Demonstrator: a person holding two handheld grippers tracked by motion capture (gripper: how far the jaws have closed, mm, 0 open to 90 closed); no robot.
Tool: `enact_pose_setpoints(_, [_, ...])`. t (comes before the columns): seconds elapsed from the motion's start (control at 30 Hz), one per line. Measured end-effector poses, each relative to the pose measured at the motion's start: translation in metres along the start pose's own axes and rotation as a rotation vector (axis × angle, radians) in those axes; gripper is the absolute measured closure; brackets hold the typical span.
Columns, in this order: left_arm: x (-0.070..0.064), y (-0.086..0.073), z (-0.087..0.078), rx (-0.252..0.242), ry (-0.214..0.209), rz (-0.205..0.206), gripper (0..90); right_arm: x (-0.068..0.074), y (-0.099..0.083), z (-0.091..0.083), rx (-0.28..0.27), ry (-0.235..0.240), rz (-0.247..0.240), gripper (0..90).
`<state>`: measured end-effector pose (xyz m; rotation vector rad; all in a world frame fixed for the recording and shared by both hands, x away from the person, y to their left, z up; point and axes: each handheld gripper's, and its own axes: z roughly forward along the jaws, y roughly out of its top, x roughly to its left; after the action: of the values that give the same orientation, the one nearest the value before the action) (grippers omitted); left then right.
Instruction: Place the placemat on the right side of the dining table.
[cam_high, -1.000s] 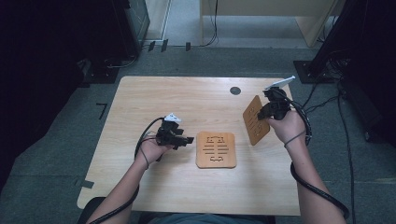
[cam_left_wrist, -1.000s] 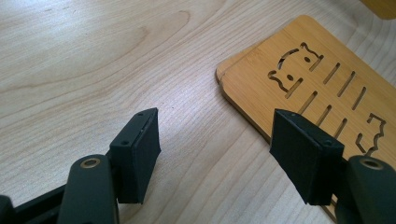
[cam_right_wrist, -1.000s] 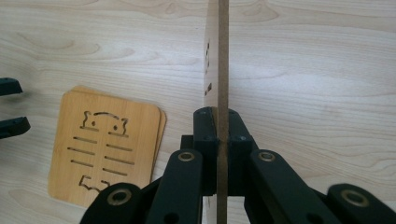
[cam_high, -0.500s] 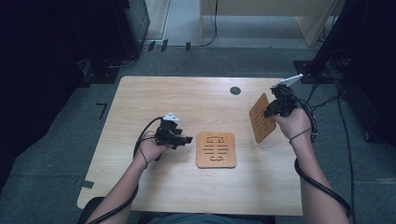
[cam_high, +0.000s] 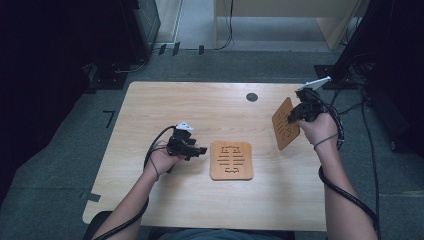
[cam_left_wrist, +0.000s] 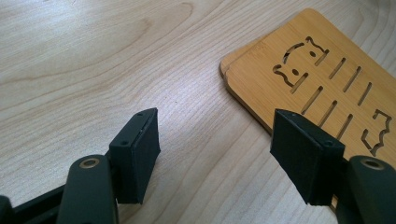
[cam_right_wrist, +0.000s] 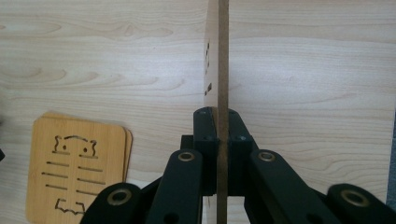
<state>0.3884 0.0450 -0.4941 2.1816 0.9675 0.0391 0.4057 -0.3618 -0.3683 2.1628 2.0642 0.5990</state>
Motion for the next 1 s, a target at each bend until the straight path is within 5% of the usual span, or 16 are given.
enact_pose_setpoints(0.47, [-0.002, 0.001, 0.000, -0.006, -0.001, 0.010, 31.9, -0.015, 0.008, 0.005, 0.001, 0.010, 0.025, 87.7])
enact_pose_setpoints(1.0, [-0.002, 0.001, 0.001, 0.001, -0.006, 0.013, 31.9, -0.030, 0.030, 0.006, -0.014, -0.050, 0.040, 87.7])
